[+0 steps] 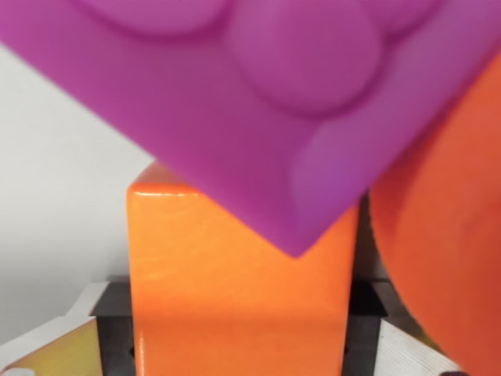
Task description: Pick an object from the bin
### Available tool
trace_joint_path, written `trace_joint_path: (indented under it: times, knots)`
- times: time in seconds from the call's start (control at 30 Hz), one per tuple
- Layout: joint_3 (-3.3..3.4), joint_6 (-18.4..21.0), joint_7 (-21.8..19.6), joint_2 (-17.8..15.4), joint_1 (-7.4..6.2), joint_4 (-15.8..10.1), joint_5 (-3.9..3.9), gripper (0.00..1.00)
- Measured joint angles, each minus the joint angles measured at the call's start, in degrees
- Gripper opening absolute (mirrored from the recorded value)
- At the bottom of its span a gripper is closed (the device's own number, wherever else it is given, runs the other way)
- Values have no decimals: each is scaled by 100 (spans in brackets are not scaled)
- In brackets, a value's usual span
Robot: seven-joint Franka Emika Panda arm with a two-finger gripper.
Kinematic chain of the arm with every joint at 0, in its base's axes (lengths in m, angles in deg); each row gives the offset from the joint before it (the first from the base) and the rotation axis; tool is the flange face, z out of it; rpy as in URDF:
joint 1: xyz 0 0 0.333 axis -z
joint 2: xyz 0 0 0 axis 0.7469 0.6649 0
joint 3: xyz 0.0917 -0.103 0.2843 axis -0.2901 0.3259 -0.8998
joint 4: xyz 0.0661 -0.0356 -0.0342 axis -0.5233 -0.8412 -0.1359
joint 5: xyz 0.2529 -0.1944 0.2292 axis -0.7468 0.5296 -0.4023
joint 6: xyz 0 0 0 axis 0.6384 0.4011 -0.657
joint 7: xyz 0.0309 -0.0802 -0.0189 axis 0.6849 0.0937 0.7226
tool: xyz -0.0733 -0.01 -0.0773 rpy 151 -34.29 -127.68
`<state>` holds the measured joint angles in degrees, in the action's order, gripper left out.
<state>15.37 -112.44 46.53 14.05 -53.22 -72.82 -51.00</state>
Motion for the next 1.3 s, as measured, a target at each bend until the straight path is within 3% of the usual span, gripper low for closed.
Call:
trace_joint_path:
  times: [0.6, 1.3]
  knots:
    - [0, 36, 0, -57, 0, -16, 0, 0]
    - [-46, 556, 4, -811, 35, -231, -18, 0]
